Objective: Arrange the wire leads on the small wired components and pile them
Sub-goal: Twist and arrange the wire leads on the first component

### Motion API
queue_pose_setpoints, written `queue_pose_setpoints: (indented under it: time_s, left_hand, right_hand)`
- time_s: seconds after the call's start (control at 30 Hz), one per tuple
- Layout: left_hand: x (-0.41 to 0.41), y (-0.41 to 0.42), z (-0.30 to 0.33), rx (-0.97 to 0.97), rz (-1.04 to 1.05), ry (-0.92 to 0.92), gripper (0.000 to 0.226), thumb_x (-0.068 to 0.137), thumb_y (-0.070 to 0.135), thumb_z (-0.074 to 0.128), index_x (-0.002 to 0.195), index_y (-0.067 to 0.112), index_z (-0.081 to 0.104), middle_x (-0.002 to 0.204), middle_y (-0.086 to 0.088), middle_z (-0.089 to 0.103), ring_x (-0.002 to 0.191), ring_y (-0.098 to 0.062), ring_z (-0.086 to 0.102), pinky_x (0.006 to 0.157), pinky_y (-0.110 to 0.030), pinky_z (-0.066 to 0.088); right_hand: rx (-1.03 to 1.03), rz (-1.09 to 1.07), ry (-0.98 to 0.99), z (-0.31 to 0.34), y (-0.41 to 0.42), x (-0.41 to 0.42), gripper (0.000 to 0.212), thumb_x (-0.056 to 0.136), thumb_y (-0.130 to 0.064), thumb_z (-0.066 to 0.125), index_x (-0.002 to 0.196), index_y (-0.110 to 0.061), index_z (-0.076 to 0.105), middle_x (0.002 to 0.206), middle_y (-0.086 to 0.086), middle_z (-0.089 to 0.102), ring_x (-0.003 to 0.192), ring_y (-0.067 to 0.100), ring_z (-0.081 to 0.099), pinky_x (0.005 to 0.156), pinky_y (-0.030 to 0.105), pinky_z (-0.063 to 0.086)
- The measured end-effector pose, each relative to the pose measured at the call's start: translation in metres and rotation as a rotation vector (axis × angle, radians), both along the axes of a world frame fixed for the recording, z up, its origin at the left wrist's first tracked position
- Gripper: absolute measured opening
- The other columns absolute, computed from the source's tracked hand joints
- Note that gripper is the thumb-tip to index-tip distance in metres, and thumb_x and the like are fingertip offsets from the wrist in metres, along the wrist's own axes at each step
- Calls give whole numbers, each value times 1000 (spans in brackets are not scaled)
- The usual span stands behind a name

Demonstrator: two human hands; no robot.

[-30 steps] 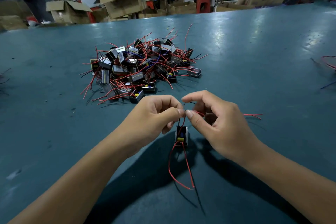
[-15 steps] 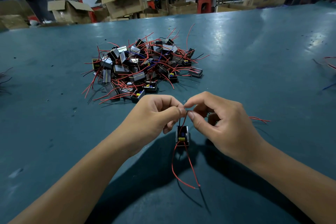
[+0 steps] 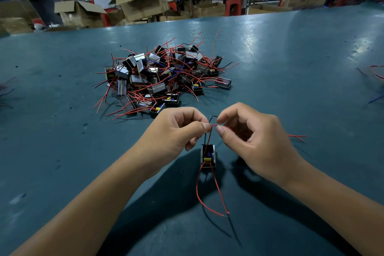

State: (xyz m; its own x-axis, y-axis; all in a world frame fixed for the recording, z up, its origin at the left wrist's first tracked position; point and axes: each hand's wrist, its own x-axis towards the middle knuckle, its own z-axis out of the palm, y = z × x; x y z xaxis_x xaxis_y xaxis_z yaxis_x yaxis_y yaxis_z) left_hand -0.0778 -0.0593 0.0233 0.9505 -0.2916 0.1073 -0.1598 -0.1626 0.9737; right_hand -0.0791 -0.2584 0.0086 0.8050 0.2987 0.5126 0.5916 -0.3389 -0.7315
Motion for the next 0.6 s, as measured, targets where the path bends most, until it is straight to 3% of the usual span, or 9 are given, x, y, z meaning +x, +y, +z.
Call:
queue_pose_setpoints:
  time_s: [0.23,0.4,0.6]
  left_hand:
    - [-1,-4,-6,41,-33,-47,7,88,17,77,90,12,71,73,7,63,65,-10,50,59,-21,40]
    - [1,-3,-6,50,-42,-73,9,84,20,73,84,12,70,67,11,62,61,-2,52,60,-13,42]
    - [4,4,-4,141,-59,-100,11,85,24,73,83,13,71,67,12,62,61,-2,50,59,-12,40]
  right_hand:
    - [25,-6,44,2,0,0,15,91,-11,67,81,-22,62,60,-11,56,51,9,48,49,25,41]
    - [22,-24,57,2,-2,1,16,90,-8,66,79,-19,61,59,-13,54,51,5,48,52,12,36]
    - [-42,-9,23,4,-6,5,15,91,-12,67,80,-21,62,61,-10,57,52,7,50,51,14,38]
